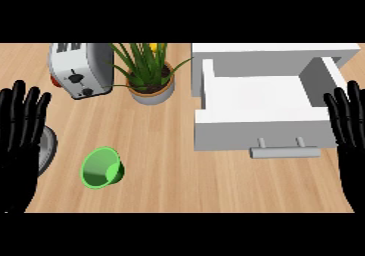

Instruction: Pick up the cup, place it into the drawer and close the drawer

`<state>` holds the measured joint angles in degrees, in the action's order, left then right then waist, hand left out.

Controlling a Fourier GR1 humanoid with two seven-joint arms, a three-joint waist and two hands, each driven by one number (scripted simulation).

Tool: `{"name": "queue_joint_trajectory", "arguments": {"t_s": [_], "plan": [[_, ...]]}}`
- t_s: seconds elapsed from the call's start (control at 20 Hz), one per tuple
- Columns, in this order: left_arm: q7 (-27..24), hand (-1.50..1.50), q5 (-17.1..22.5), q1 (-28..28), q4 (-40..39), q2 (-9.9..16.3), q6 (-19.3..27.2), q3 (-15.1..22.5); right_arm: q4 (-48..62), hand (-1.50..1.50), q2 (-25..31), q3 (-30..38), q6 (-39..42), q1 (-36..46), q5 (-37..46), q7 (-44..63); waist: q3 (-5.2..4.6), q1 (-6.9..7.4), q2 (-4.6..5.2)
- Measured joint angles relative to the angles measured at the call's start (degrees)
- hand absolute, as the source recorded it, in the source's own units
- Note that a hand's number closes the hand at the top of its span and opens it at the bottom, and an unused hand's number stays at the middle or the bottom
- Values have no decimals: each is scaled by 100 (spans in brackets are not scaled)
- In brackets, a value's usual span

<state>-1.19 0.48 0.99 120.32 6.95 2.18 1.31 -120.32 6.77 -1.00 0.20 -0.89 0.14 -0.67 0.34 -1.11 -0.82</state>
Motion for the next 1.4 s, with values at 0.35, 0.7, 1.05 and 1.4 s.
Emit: {"name": "queue_joint_trajectory", "arguments": {"t_s": [0.35,0.7,1.05,1.4], "plan": [[-125,-150,1522,240,-18,559,-1547,67,13,-150,-53,-93,78,0,-47,-42,-38,103,72],[250,-150,3239,495,-885,1023,-2613,-414,409,-150,165,-80,429,337,-337,466,-40,135,91],[-38,-150,3007,23,-2300,1089,-3194,-721,988,-150,164,102,533,894,-405,499,-37,114,90],[-869,-150,2170,-227,-3732,1063,-3668,-908,1208,-150,253,292,740,1090,-484,359,-37,101,89]]}}
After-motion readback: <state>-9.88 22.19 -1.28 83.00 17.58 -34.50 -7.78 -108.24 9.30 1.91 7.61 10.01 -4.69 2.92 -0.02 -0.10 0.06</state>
